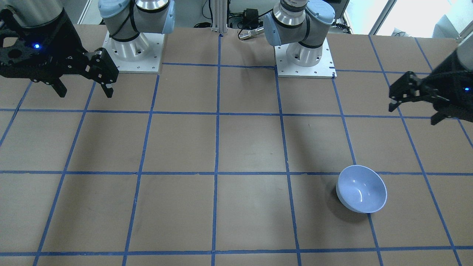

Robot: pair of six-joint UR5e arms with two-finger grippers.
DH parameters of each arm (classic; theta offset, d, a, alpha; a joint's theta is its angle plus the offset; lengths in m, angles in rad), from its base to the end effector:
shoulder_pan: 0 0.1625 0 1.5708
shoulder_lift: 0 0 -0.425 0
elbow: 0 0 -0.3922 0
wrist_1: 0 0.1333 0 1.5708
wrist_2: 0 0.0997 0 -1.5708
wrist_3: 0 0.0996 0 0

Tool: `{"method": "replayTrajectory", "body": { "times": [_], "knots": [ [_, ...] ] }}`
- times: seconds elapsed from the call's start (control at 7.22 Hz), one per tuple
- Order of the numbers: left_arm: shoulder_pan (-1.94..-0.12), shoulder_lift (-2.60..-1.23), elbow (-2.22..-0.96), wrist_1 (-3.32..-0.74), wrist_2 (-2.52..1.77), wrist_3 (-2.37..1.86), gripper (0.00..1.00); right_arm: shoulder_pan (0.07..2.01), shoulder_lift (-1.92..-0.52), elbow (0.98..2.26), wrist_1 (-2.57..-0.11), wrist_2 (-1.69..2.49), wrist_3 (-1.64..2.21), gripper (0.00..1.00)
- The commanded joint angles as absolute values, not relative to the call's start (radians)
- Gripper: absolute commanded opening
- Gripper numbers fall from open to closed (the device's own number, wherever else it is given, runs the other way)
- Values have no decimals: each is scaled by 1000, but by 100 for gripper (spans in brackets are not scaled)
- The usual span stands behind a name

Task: Stack green bowl on blue bowl
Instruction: 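Move the left gripper toward the mint green bowl at the table edge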

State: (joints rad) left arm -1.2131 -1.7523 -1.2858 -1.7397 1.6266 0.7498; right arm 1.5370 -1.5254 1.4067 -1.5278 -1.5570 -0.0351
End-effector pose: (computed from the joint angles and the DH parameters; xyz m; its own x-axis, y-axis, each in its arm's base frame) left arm 0.0763 -0.5691 0.5153 -0.9235 0.3837 0.0038 0.3826 0.9199 0.0858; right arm 0.1172 -0.5199 0.5417 -0.9999 -0.0022 -0.0111 -0.0014 0.9971 -0.0761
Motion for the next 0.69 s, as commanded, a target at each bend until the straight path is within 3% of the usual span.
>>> {"method": "replayTrajectory", "body": {
  "times": [0.0, 0.55],
  "knots": [
    [-1026, -1842, -1258, -1635, 1663, 1124, 100, 1537, -1525, 1407, -1528, -1557, -35, 100],
    [-849, -2174, -1013, -1439, 1660, 1649, 100, 1537, -1526, 1407, -1528, -1559, -35, 100]
  ]
}}
